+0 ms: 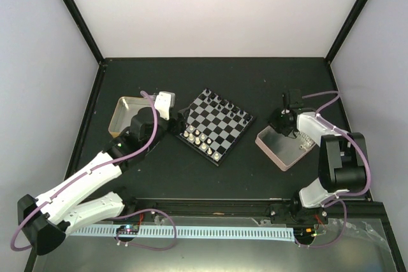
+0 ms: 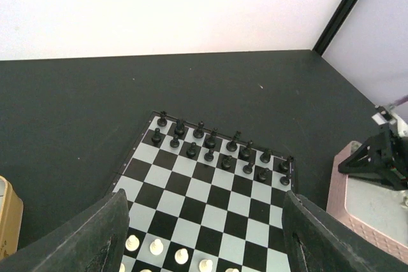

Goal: Set up the chess pieces on the board
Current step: Adjust the storage box at the center of the board.

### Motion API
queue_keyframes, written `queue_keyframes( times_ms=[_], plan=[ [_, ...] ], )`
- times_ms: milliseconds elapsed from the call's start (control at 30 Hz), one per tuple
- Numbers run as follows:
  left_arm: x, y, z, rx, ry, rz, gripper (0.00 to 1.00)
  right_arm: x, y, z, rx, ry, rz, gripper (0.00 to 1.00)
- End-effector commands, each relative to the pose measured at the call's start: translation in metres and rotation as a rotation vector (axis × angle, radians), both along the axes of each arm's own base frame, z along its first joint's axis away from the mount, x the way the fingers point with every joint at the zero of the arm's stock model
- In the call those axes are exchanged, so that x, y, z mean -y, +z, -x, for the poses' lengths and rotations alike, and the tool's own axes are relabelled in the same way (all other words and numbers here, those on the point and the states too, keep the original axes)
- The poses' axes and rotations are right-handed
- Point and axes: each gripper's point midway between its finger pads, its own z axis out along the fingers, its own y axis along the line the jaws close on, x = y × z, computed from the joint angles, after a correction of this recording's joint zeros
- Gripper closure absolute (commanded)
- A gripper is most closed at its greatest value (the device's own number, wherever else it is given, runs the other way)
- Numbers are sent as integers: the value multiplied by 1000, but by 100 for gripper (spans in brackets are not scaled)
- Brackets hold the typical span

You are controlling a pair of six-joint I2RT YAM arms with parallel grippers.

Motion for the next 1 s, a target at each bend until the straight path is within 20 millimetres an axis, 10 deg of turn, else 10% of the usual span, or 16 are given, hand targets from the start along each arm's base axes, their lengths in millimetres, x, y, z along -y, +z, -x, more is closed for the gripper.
queue_keyframes(
  times_ms=[0,467,733,967],
  plan=[
    [2,7,-3,8,-5,27,32,-33,7,17,-3,169,-23,85],
    [0,5,-5,4,2,28,32,-103,16,50,-30,579,-2,86],
    [-1,4,-6,-1,1,32,32,-80,48,35,47,492,141,62],
    [-3,5,-5,0,7,36,31,-18,61,37,84,191,344,60]
  ],
)
